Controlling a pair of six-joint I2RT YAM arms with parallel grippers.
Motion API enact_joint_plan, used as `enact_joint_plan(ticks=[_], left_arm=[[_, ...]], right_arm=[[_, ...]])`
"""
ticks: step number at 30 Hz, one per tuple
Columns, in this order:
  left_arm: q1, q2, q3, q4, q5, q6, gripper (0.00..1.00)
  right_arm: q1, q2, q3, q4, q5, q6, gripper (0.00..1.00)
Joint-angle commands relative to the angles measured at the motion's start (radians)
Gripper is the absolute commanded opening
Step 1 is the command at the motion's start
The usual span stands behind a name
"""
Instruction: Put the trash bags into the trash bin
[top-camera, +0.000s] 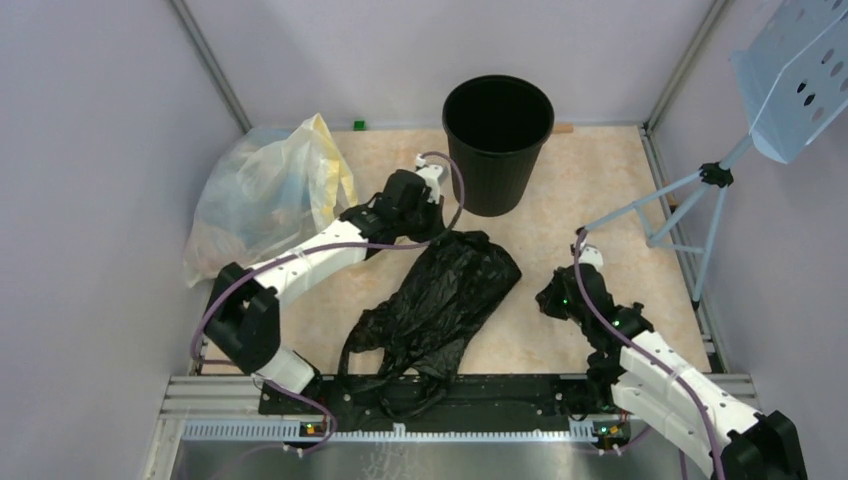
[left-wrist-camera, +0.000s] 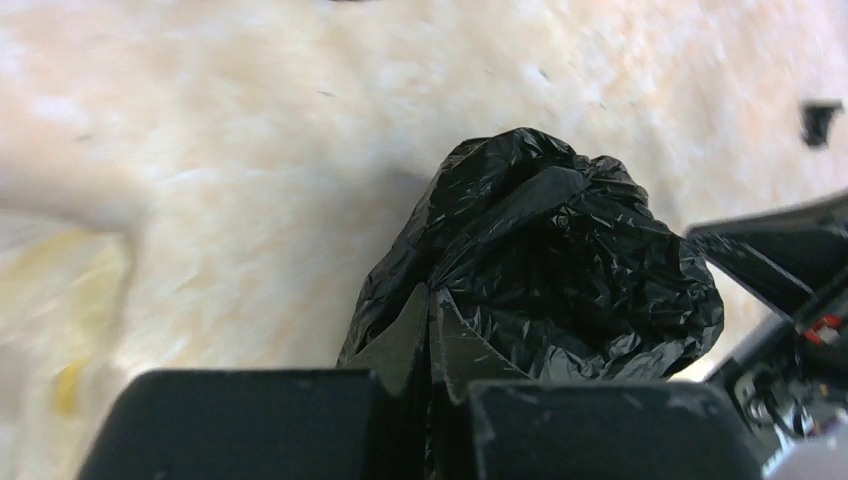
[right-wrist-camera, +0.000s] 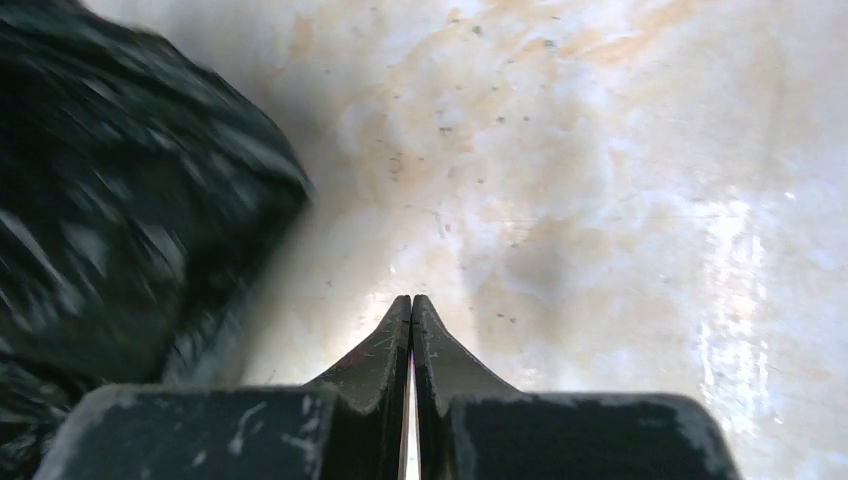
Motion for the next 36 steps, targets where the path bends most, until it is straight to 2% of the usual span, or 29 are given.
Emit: enact_joint_plan(ticks=[1, 3, 7, 9, 10, 11, 12, 21, 25, 28, 32, 33, 34, 36], left_arm=[[0.048, -0.101, -0.060, 0.024, -0.224, -0.077, 0.00], [0.067, -0.129, -0.087, 0.034, -0.221, -0.091, 0.00], [0.079, -0.155, -0.134, 0.133, -0.039, -0.050, 0.00], [0.078, -0.145, -0.131, 0.153, 0.035, -0.041, 0.00], [0.079, -0.136, -0.123, 0.151, 0.059, -0.043, 0.00], [0.079, -0.128, -0.114, 0.149, 0.076, -0.049, 0.00], [0.079, -0.120, -0.107, 0.146, 0.090, -0.054, 0.00], [0.078, -0.100, -0.107, 0.176, 0.213, -0.141, 0.00], [0.079, -0.094, -0.110, 0.188, 0.235, -0.151, 0.00], [0.078, -0.078, -0.102, 0.196, 0.266, -0.155, 0.00], [0.079, -0.046, -0.084, 0.204, 0.321, -0.158, 0.00], [0.078, -0.041, -0.081, 0.208, 0.330, -0.158, 0.00], [0.077, -0.038, -0.079, 0.212, 0.333, -0.156, 0.01], [0.077, -0.041, -0.072, 0.191, 0.295, -0.140, 0.09]], right_arm=[[0.004, -0.053, 0.031, -0.085, 0.105, 0.039, 0.00], [0.003, -0.092, 0.028, -0.093, 0.123, 0.046, 0.00], [0.004, -0.142, 0.022, -0.044, 0.033, -0.013, 0.01], [0.004, -0.149, 0.017, 0.035, -0.111, -0.081, 0.19], [0.004, -0.148, 0.015, 0.080, -0.186, -0.097, 0.36], [0.004, -0.142, 0.014, 0.122, -0.247, -0.102, 0.46], [0.003, -0.131, 0.012, 0.174, -0.295, -0.107, 0.52], [0.009, 0.068, 0.098, 0.428, -0.497, -0.051, 0.78], [0.020, 0.135, 0.158, 0.449, -0.485, -0.041, 0.81], [0.023, 0.181, 0.204, 0.420, -0.428, -0.034, 0.80], [0.024, 0.259, 0.275, 0.335, -0.348, -0.030, 0.58], [0.024, 0.275, 0.289, 0.322, -0.338, -0.029, 0.49], [0.024, 0.286, 0.301, 0.319, -0.333, -0.026, 0.35], [0.024, 0.292, 0.320, 0.282, -0.328, -0.013, 0.10]])
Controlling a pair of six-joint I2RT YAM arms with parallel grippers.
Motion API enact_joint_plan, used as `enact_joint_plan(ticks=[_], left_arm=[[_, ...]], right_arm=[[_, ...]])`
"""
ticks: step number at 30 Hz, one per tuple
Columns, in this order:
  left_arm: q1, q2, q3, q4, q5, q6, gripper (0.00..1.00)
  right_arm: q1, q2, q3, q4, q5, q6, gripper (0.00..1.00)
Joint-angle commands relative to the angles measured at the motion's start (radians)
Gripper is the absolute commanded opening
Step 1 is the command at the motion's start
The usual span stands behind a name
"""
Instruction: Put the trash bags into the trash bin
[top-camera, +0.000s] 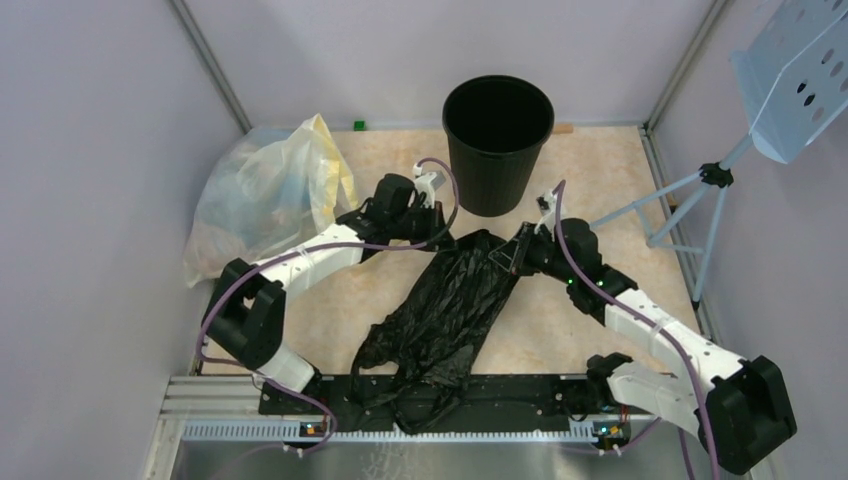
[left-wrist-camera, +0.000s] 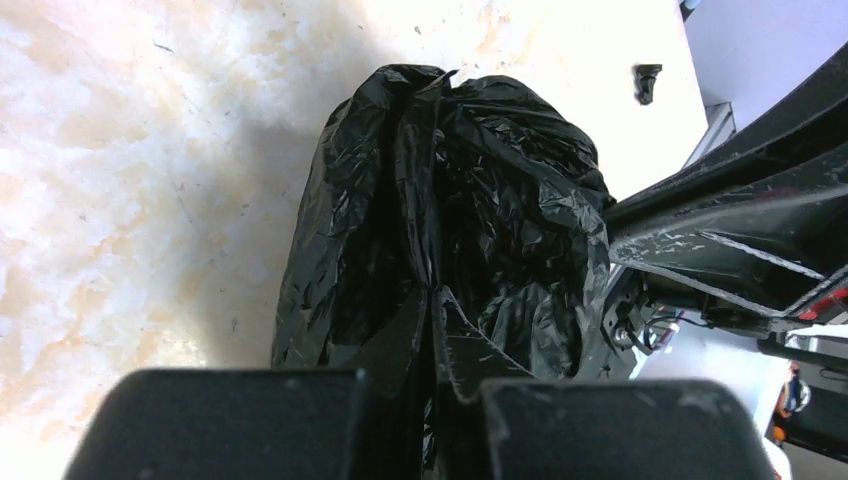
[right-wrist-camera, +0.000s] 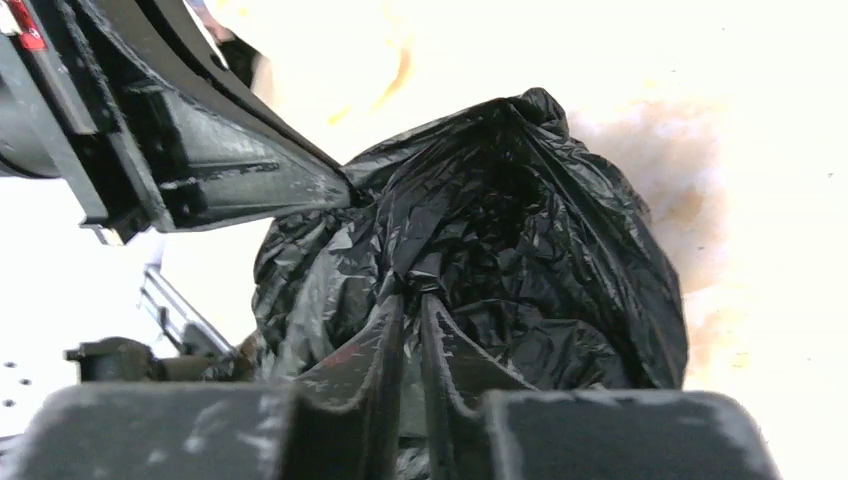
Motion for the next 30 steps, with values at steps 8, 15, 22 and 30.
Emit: enact_joint_plan(ticks=[8, 15, 22, 30], left_arm=[[-0.072, -0.117, 0.134, -0.153, -0.322, 0.145, 0.76], [-0.124, -0.202, 0.072, -0.061, -0.192, 0.206, 0.80], [-0.198, -0.109, 0.123, -0.107, -0.286, 0.230, 0.79], [-0.273, 0.113, 0.256, -0.170, -0.407, 0.249, 0.78]], right_arm=[[0.011, -0.044, 0.113, -0.064, 0.068, 0.079, 0.00], [0.010, -0.001, 0.126, -0.057, 0.040, 0.090, 0.00], [0.011, -0.025, 0.143, -0.194, 0.200, 0.083, 0.30], [0.009, -0.200, 0.055, -0.314, 0.462, 0.117, 0.48]])
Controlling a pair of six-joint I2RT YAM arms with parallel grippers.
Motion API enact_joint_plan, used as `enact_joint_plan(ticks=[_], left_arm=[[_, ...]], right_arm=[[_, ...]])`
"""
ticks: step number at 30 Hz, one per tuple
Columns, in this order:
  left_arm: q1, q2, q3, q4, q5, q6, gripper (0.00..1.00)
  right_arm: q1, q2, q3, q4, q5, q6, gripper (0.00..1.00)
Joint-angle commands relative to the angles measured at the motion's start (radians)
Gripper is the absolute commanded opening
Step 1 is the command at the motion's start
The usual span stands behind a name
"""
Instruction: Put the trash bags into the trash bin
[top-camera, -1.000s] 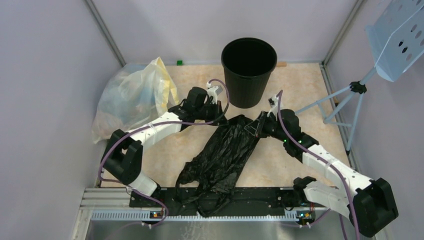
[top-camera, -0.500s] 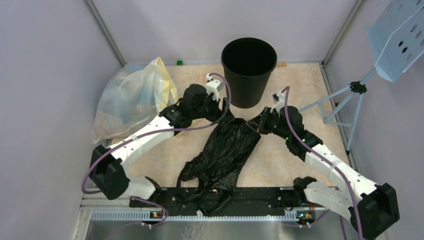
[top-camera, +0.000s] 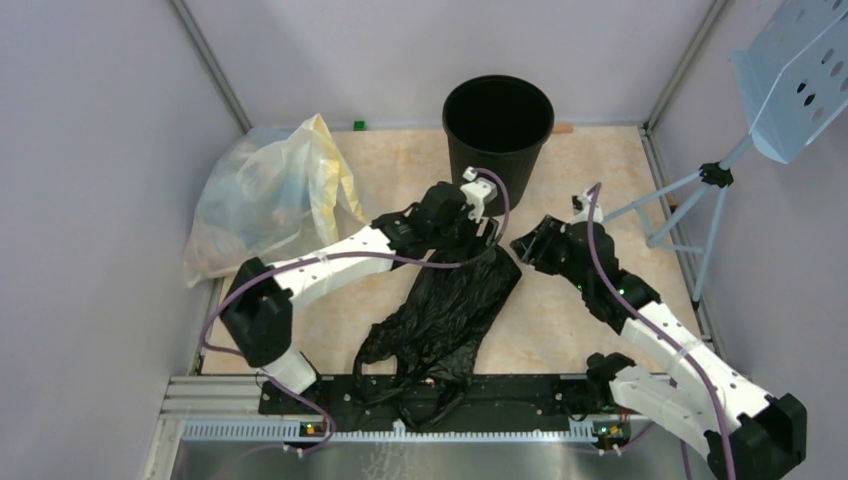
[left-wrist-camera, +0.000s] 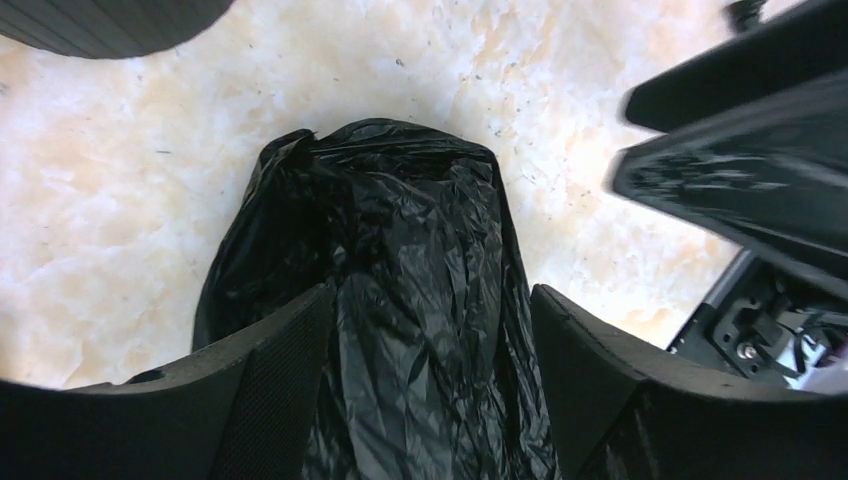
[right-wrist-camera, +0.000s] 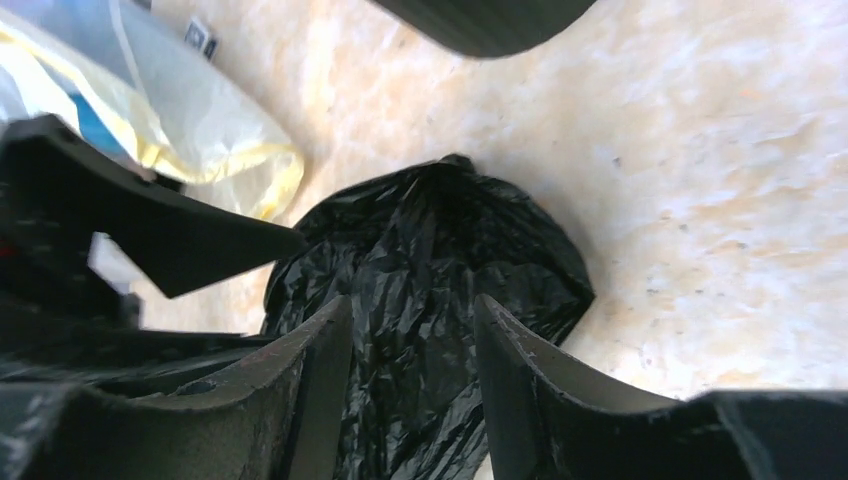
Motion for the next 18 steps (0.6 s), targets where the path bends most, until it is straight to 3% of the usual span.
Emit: enact_joint_plan(ticks=[1, 3, 5, 6, 9, 13, 18], left_arm=[[-0.024, 0.112, 0.082, -0.018, -0.070, 0.024, 0.78], [-0.028, 0.161, 0.099, -0.025, -0.067, 0.018, 0.77], [-0.030, 0.195, 0.110, -0.028, -0.070, 0.012, 0.68], [-0.029, 0.206, 0.117, -0.033, -0.081, 0.010, 0.57], [-0.030, 0.196, 0.140, -0.067, -0.098, 0.012, 0.02], [-0.025, 0.087, 0.097, -0.034, -0.021, 0.075, 0.00], [0.008, -0.033, 0.063, -0.068, 0.260, 0.190, 0.00]], right_arm=[[0.009, -0.126, -0.042, -0.064, 0.169, 0.020, 0.49], [0.007, -0.173, -0.071, -0.076, 0.187, 0.022, 0.49], [0.008, -0.207, -0.091, -0.092, 0.199, 0.020, 0.50], [0.008, -0.217, -0.098, -0.103, 0.205, 0.019, 0.50], [0.006, -0.226, -0.119, -0.128, 0.202, -0.008, 0.50], [-0.004, -0.235, -0.157, -0.098, 0.089, -0.094, 0.51], [-0.019, -0.261, -0.187, -0.046, -0.055, -0.121, 0.57]])
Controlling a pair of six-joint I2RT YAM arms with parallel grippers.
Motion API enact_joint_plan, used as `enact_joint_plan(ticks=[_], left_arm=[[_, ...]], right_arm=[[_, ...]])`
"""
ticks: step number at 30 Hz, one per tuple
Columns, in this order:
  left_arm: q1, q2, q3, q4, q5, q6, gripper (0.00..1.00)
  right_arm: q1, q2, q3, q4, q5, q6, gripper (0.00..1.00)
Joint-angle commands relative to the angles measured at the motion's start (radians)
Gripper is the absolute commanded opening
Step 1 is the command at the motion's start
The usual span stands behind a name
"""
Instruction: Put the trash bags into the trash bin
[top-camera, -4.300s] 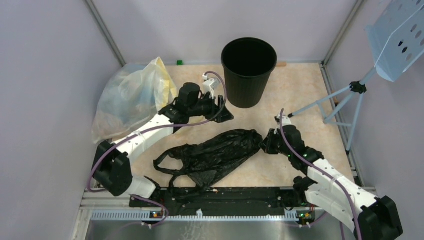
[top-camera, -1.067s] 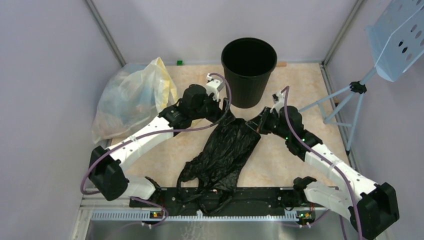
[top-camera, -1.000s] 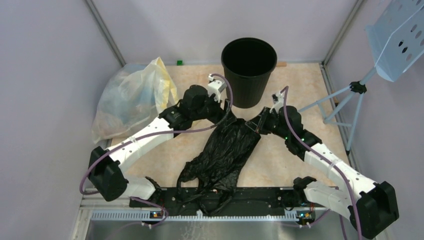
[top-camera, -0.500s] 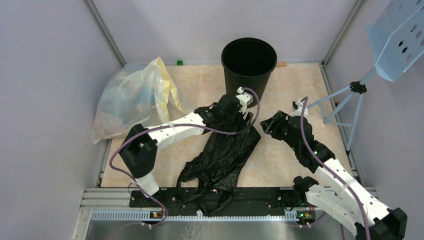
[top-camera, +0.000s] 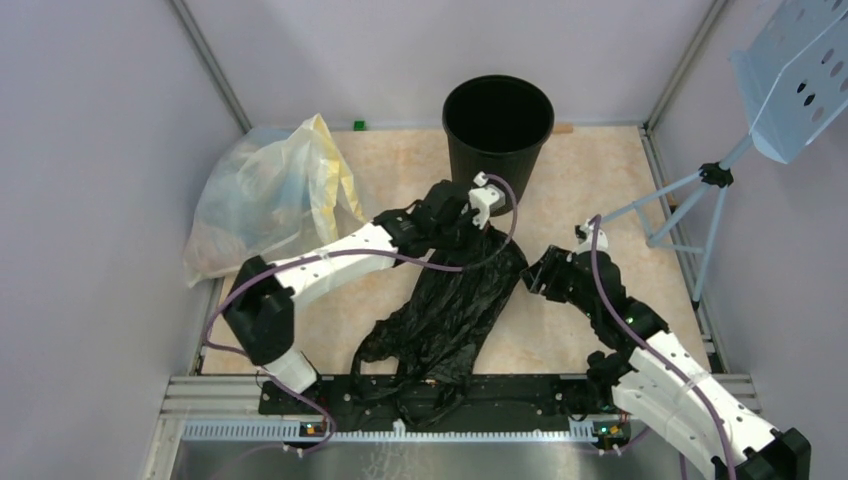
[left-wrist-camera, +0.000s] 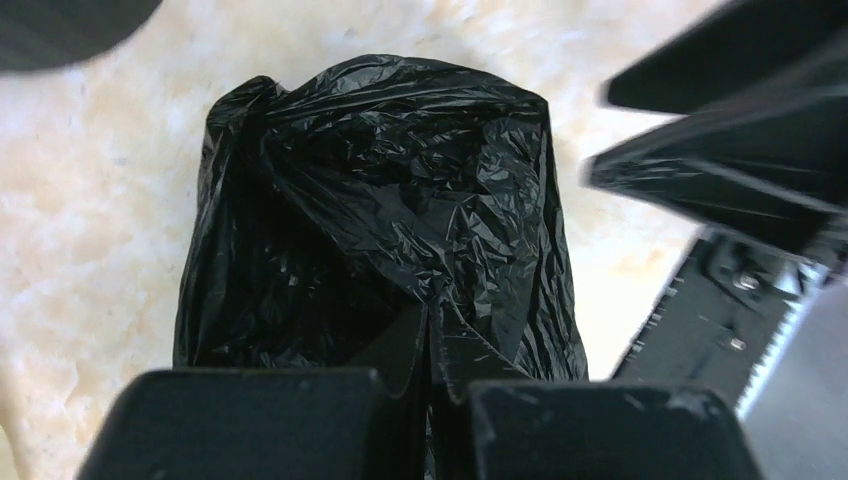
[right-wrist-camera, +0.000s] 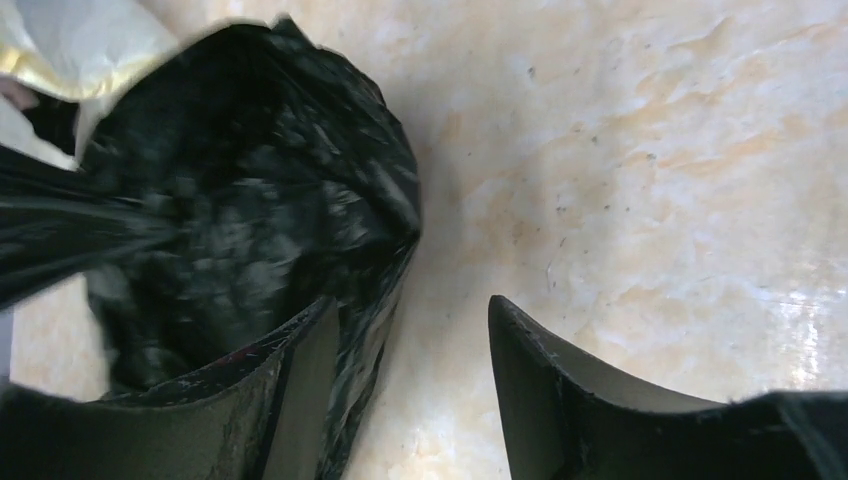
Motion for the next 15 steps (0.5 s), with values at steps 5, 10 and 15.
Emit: enact_joint_plan(ticks=[5, 10, 15], left_arm=[[0.049, -0.199, 0.017, -0.091, 0.389, 0.151, 0.00], [0.072, -0.250, 0.002, -0.101, 0.486, 0.164, 0.00], [0.140, -0.262, 0.018, -0.119, 0.623, 0.264, 0.00]], right_arm=[[-0.091, -0.066, 0.015, 0.075, -0.241, -0.036, 0.59], [-0.166, -0.162, 0.033, 0.125, -0.374, -0.058, 0.65], [-0.172, -0.200, 0.026, 0.224, -0.552, -0.080, 0.71]])
